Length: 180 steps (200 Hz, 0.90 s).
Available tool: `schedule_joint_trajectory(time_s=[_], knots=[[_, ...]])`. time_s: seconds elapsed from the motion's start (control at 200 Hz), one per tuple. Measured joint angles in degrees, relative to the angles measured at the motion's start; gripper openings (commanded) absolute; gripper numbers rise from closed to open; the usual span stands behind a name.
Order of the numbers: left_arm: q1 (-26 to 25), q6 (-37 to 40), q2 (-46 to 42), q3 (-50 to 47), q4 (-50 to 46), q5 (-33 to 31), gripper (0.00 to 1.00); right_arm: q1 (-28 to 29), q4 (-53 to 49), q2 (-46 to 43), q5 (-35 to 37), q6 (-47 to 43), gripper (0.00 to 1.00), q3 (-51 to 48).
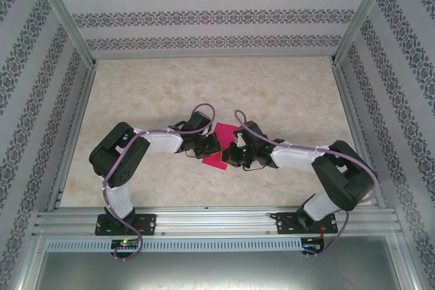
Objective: Fold a paper plane with a square sheet of paper (pick it up from the middle)
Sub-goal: Fold the triangle a second time at the center of the table.
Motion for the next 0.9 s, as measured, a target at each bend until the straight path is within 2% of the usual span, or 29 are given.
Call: schedule_joint_trajectory(time_s=[0.135,0.335,0.58,0.899], knots=[[0.00,-0.02,-0.46,-0.52,0.02,-0.04,0.03,-0.09,2.36,5.01,-0.79,0.22,0.03,-0.85],[0.00,-0.02,-0.66,-0.72,0.00,-0.20,0.02,0.00,5.75,4.33,-1.18,0.72,0.03,-2.84],[0.00,-0.02,-0.76,-0.76,-0.17,-0.33,0.03,-0.02,0.68,-0.28,0.59,0.46,0.04,-2.43],[0.00,-0.04,-1.11,-1.27,-0.04,-0.42,0.03,-0.02,1.14,0.74,1.36,0.92,0.03,-0.76]])
